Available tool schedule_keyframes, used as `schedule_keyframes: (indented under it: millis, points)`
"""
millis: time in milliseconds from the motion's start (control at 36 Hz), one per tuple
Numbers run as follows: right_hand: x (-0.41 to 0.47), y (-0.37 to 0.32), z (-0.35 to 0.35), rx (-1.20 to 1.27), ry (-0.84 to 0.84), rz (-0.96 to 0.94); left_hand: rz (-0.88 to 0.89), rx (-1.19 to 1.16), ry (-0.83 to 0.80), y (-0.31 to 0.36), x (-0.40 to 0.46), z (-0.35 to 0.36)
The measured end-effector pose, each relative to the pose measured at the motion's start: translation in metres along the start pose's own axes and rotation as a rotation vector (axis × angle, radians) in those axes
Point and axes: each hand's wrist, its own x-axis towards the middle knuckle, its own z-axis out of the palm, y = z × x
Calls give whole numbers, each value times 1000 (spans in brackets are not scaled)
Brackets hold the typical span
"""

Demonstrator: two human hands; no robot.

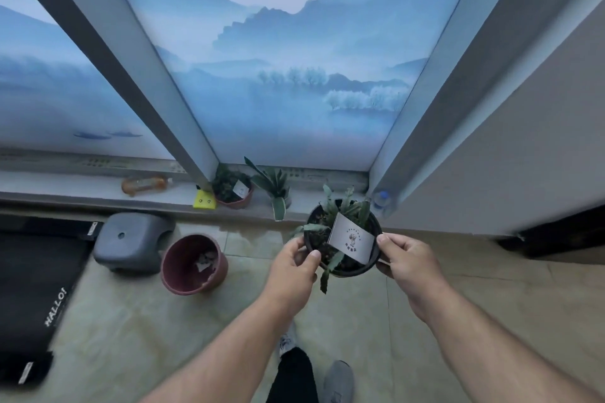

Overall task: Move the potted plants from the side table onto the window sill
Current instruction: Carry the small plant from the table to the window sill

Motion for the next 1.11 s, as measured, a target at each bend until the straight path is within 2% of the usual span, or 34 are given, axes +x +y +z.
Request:
schedule_keyframes:
  millis: [194, 444, 778, 1111]
  points:
    - [73, -3, 28, 27, 13, 67, 8, 12, -49, 5, 86, -7]
    - [201, 28, 62, 85, 33, 108, -9, -8, -1, -19, 215, 1]
    - [406, 137, 85, -14, -52, 153, -68, -11, 110, -120, 402, 26]
    - [515, 202, 112, -38, -57, 154, -113, 9, 196, -196, 518, 34]
